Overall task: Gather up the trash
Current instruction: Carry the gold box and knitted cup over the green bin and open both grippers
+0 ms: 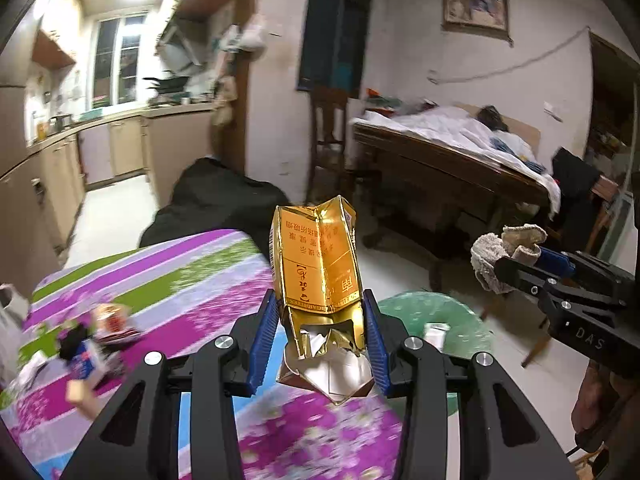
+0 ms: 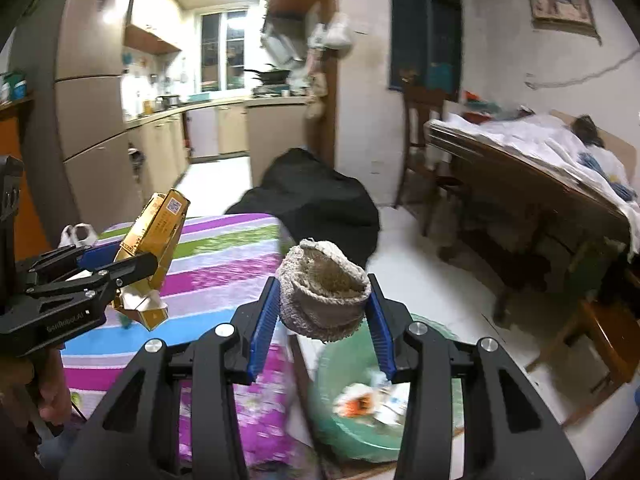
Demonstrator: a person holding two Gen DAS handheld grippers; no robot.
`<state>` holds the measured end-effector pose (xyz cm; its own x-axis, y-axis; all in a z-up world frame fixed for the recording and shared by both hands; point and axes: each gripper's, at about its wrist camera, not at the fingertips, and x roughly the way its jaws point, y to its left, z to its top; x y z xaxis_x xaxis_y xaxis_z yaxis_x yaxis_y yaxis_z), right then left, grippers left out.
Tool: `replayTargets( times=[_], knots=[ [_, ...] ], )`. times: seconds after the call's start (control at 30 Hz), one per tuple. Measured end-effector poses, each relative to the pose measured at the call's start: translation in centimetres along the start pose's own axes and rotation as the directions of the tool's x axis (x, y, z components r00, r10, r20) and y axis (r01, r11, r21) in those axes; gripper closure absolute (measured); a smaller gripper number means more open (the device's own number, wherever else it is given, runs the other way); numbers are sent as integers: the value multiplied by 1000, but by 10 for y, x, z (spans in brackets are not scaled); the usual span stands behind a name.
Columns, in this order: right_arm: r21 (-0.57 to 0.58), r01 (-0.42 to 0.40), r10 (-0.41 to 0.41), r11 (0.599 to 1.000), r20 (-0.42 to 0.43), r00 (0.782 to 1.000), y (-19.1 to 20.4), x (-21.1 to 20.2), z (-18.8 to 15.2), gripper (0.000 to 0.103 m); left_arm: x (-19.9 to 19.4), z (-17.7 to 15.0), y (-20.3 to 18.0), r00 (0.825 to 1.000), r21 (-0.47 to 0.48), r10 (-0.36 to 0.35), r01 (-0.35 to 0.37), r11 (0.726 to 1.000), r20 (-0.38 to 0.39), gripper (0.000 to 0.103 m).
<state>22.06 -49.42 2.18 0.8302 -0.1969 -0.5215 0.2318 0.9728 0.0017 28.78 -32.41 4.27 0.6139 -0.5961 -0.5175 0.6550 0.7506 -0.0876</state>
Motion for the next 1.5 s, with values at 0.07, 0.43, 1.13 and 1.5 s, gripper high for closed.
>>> replayTargets(
  times=[0.07,0.43,1.13,1.5],
  knots=[
    [17,28,-28,999,-15,999,-17,3,0,62,15,4,-21,1000,19,-24,24,1000,-20,61],
    [143,73,-43,987,-199,979,-100,47,-17,62,122,23,-102,979,67,-102,116,991,-178,61],
    [192,35,46,981,-401,915,-131,99,-58,62,243,-24,-109,922,56,-111,142,988,-372,61],
    [200,35,51,979,-410,911,-143,107,-65,62,250,-24,-113,921,65,-105,139,988,-376,61]
  ],
)
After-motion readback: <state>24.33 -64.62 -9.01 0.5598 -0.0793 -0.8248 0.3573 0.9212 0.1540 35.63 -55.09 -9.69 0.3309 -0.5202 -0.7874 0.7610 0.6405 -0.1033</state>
